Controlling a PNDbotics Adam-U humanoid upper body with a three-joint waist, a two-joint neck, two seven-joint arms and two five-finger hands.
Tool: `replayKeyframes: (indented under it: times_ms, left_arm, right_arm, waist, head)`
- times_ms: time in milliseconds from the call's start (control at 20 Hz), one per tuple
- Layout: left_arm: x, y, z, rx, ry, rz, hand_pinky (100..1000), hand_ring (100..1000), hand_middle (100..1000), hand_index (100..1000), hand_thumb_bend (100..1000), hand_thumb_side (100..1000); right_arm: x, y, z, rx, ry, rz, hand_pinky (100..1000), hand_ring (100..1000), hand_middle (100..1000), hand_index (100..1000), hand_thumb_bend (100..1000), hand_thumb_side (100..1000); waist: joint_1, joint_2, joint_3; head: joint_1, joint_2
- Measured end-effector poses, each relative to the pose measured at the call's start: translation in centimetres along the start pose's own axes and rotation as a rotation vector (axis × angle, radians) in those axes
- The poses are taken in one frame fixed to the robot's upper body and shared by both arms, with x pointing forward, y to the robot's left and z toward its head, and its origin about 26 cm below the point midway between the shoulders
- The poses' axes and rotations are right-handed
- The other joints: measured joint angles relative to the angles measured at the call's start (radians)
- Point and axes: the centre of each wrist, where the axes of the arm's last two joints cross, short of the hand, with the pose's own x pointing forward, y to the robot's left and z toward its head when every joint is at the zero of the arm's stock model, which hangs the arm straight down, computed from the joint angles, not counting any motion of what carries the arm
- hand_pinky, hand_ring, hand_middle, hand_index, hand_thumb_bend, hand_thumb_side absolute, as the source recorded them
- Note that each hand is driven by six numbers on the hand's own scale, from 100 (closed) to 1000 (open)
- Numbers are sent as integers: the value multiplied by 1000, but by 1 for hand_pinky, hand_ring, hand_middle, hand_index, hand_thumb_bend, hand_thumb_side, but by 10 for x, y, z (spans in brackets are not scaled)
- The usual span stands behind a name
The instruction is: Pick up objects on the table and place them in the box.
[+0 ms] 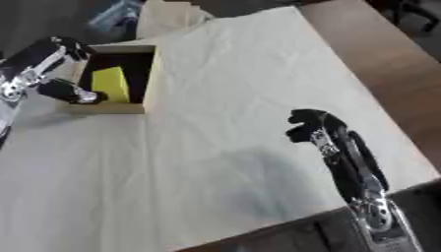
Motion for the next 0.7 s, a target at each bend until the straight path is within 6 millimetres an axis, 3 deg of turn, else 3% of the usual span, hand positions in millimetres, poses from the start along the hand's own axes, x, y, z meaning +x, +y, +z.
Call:
replayKeyframes:
  times_ms: [250, 700]
  left_arm:
    - [0, 27, 19, 95, -56, 54, 827, 699, 644, 810, 725, 497]
    - [12, 42, 89, 167, -158, 270, 825, 674, 614, 792, 671, 503]
  right_arm:
    - [0, -1, 0, -7, -1, 2, 658, 641, 667, 761, 263, 849]
    - [0, -4, 0, -26, 0, 5, 659, 641, 667, 761, 262, 851]
  waist:
    - [0, 0, 25]
    - [-9, 2, 70]
  head:
    - [-8, -8]
    - [-21, -9]
